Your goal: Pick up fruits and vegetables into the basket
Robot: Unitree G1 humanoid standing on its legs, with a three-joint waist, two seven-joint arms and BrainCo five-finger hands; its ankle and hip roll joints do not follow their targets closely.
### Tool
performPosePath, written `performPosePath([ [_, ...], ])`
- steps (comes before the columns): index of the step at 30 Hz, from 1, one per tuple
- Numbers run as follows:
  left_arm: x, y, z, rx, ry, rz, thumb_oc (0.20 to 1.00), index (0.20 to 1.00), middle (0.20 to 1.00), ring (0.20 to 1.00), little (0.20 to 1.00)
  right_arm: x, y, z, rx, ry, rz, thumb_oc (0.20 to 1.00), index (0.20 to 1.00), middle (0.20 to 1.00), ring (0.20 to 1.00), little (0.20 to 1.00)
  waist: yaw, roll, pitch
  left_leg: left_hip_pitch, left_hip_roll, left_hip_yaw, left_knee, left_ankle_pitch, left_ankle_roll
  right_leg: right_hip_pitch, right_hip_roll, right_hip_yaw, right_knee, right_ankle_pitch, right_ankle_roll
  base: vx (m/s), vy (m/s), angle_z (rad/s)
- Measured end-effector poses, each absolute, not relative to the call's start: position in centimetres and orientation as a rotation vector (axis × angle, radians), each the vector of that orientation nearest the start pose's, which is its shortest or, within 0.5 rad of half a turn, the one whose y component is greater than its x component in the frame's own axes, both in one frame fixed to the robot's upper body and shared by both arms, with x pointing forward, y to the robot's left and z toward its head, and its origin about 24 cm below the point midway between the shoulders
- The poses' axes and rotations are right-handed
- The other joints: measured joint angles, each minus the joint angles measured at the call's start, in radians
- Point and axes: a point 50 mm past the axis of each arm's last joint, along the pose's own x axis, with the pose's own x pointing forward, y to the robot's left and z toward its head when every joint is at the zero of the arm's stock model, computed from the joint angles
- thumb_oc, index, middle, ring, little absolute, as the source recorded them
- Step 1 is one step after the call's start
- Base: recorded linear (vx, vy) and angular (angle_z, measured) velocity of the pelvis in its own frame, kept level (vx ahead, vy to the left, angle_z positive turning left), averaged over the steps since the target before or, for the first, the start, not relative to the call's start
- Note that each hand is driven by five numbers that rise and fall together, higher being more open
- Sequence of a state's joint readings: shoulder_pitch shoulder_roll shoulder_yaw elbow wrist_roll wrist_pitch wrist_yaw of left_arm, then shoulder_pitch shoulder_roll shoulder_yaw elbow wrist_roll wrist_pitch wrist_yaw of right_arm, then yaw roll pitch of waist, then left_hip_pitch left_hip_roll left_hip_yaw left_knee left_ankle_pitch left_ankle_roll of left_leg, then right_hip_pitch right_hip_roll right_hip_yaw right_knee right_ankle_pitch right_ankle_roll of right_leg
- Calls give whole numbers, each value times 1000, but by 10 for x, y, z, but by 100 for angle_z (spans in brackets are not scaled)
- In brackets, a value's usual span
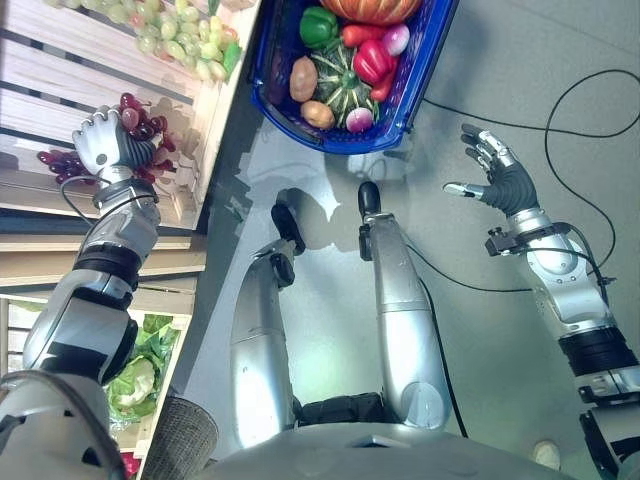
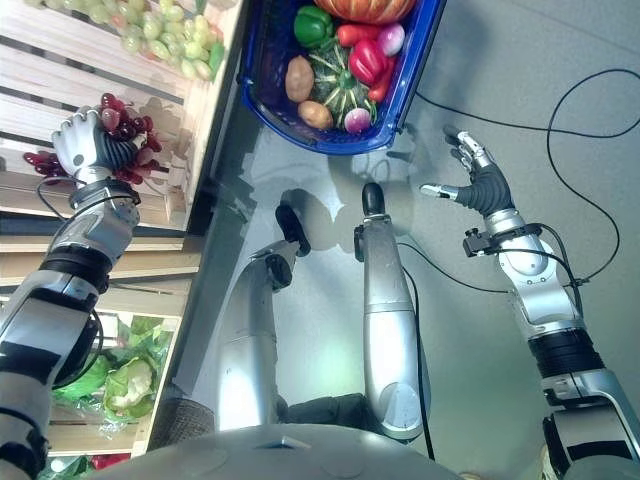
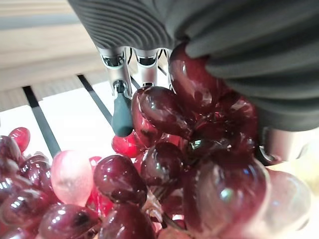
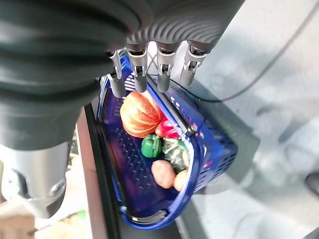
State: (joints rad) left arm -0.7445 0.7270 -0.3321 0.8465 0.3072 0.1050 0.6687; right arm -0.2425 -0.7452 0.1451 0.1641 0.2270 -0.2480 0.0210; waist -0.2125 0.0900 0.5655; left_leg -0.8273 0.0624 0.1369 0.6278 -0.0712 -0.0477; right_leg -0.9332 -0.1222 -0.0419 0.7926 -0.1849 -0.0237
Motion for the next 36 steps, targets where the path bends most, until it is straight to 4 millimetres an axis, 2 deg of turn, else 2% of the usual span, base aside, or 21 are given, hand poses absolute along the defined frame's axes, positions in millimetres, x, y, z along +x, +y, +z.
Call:
performPosePath([
  [6,339,310,153,963,-236,708,200,200,200,200,200,291,-245,136,-732,-281,105,1000,1000,1000,1000,1000,31,-7,1,80,-12,-10,-43,11,1,84,-3,-16,-37,-1,1,9,-38,6],
  [11,333,297,151,841,-294,630,200,200,200,200,200,293,-236,133,-856,-225,115,1000,1000,1000,1000,1000,72,-9,1,148,-14,-32,-66,11,1,170,-4,-39,-68,-1,1,12,-71,9],
  [15,328,288,161,730,-366,571,200,200,200,200,200,301,-226,138,-939,-221,113,1000,1000,1000,1000,1000,101,-15,3,196,-17,-47,-78,13,0,229,-5,-55,-89,0,-1,27,-60,8],
  [23,326,250,189,552,-501,343,200,200,200,200,200,320,-184,147,-1014,-241,169,1000,1000,1000,1000,1000,143,-26,5,316,-28,-56,-133,23,-1,351,-11,-67,-125,-6,8,27,-53,5],
  [32,329,211,186,268,-470,25,200,200,200,200,200,329,-140,148,-1023,-260,239,1000,1000,1000,1000,1000,185,-27,5,425,-37,-77,-194,42,-3,463,-18,-95,-171,-3,3,14,-40,9],
  [36,326,195,187,225,-477,-96,200,200,200,200,200,331,-124,150,-1004,-281,267,1000,1000,1000,1000,1000,192,-27,5,459,-46,-89,-218,50,-3,501,-24,-108,-186,-5,6,16,-46,11],
])
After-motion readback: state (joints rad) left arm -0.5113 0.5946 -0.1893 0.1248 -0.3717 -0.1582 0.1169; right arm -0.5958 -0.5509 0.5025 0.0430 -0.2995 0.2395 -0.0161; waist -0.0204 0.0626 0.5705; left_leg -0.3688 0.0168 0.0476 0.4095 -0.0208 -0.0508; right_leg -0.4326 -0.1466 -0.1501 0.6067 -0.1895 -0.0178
